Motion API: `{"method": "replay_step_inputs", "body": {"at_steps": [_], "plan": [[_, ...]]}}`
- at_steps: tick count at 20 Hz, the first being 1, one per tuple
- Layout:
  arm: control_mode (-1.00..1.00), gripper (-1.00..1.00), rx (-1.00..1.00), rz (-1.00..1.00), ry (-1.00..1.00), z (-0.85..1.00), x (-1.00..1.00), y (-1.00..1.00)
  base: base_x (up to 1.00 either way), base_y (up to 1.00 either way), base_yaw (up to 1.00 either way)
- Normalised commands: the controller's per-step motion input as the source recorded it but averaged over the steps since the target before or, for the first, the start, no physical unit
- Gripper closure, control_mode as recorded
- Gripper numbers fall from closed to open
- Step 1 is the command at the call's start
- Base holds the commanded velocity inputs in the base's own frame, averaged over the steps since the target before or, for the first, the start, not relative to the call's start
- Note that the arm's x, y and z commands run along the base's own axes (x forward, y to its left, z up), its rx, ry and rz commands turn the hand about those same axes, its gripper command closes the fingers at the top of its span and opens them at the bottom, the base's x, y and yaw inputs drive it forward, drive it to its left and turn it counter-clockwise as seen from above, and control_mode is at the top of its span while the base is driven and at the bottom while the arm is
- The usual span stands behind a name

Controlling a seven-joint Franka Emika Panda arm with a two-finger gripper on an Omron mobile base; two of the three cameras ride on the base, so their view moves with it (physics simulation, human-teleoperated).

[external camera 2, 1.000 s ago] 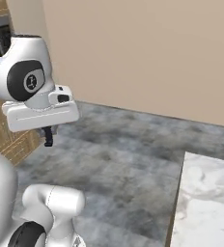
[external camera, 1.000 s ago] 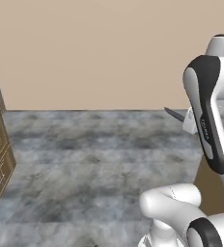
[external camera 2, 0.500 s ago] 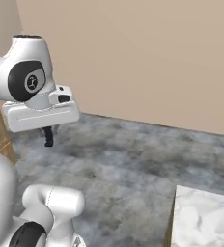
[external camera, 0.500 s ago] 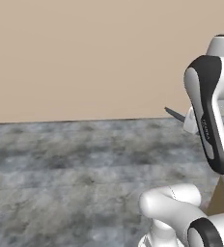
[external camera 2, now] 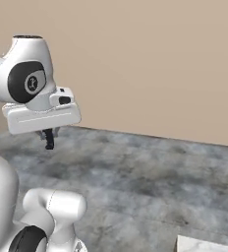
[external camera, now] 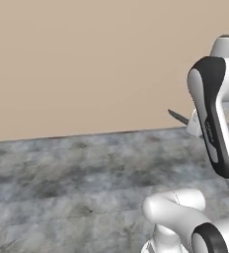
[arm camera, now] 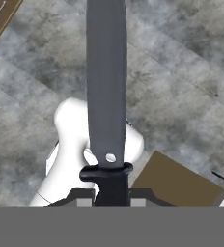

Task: Retrieve the butter from the fridge and place it on a plate on the dining table. Then retrieve the butter knife by the fridge and place it near the plate.

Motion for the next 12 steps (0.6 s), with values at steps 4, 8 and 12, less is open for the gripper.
{"method": "replay_step_inputs", "body": {"at_steps": [4, 8, 12], "plan": [[1.0, 1.0, 0.0, 0.0, 0.0, 0.0, 0.0, 0.0, 0.81, 0.01, -0.3], [1.0, 1.0, 0.0, 0.0, 0.0, 0.0, 0.0, 0.0, 0.75, 0.0, -0.36], [1.0, 1.0, 0.0, 0.0, 0.0, 0.0, 0.0, 0.0, 0.81, 0.01, -0.41]]}}
